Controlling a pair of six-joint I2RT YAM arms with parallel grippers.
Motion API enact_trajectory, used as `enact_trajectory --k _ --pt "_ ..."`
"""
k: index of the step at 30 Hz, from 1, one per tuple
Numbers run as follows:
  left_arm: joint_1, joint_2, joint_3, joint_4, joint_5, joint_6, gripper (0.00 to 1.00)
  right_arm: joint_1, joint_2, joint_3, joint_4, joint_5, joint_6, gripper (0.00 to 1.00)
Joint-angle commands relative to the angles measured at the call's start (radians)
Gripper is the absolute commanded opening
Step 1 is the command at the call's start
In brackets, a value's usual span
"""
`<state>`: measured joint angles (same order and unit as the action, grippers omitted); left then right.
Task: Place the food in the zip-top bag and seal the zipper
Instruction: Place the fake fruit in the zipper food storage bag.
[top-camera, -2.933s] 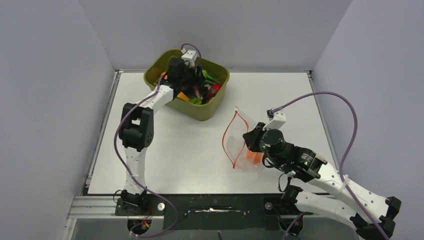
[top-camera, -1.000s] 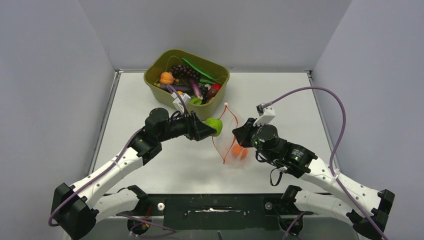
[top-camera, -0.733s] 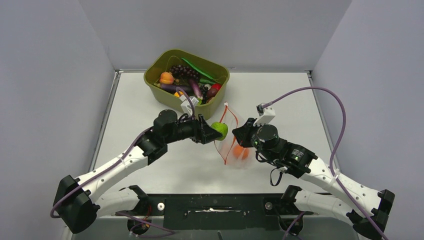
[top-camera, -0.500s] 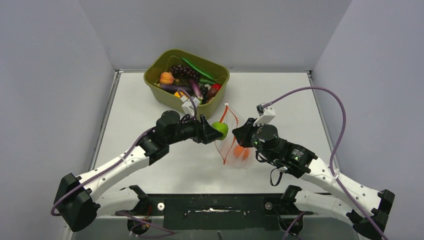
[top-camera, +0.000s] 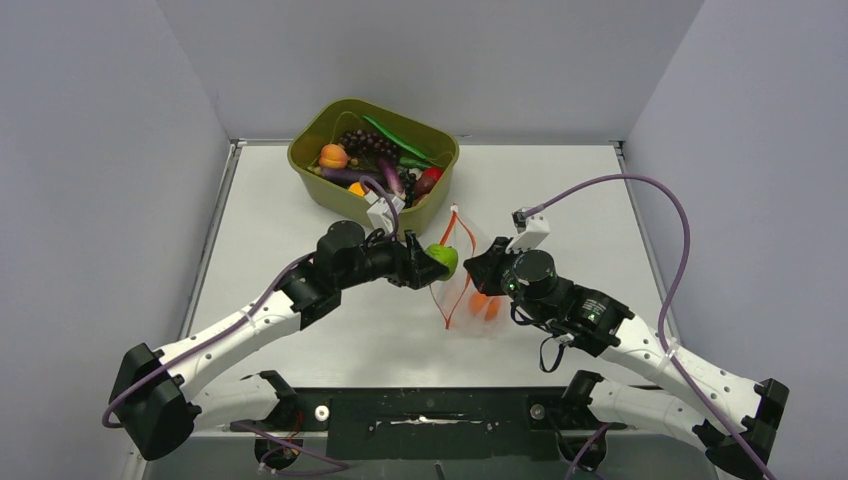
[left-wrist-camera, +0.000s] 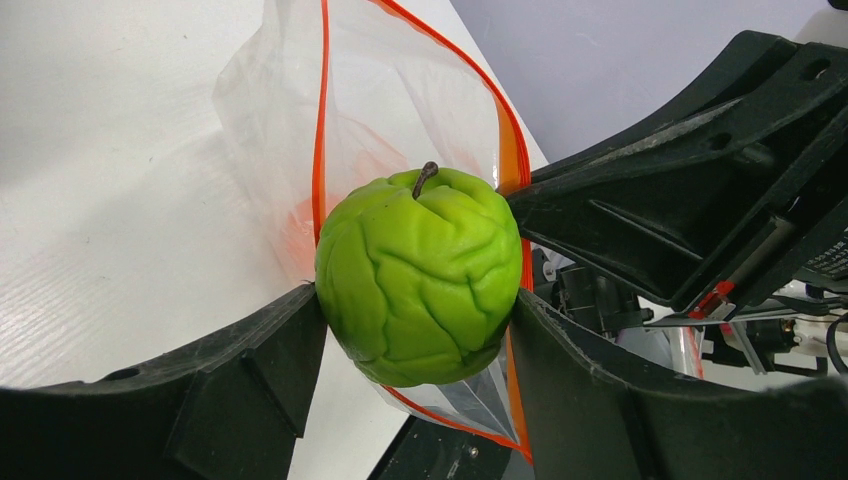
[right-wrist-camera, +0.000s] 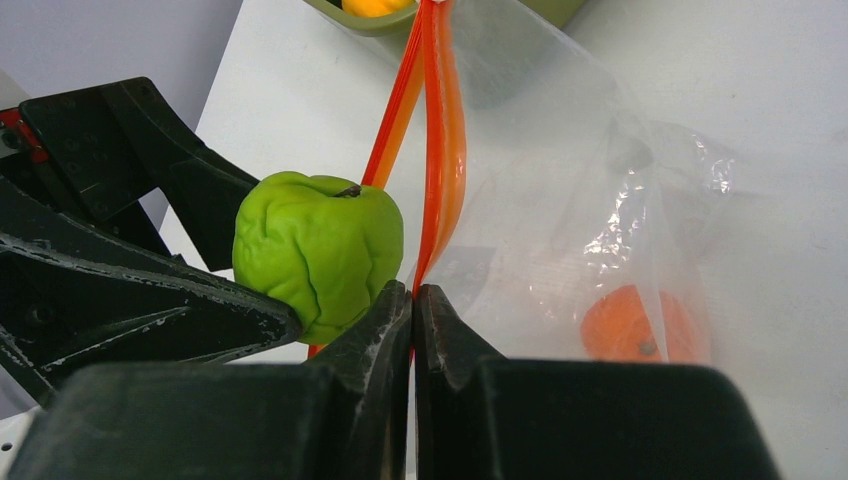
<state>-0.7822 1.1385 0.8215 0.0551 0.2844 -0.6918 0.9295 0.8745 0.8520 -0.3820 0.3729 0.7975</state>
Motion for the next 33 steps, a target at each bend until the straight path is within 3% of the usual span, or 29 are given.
enact_trajectory --k 1,16,30,33 --pt "-0.009 -0.009 0.058 0.028 -0.002 0.023 0.66 -0.003 -0.015 0.001 0.063 -0.001 0.012 0.0" --pt "-0.012 -0.029 0.097 -0.067 -0.054 0.069 0.69 -0.004 -0.019 0.007 0.049 0.008 0.029 0.0" --pt "-0.015 0.026 0.111 -0.143 -0.138 0.123 0.64 -0.004 -0.047 -0.005 0.034 0.008 0.033 0.0" --pt "-0.017 0.043 0.106 -0.119 -0.128 0.127 0.55 -0.003 -0.048 0.002 0.027 0.009 0.029 0.0"
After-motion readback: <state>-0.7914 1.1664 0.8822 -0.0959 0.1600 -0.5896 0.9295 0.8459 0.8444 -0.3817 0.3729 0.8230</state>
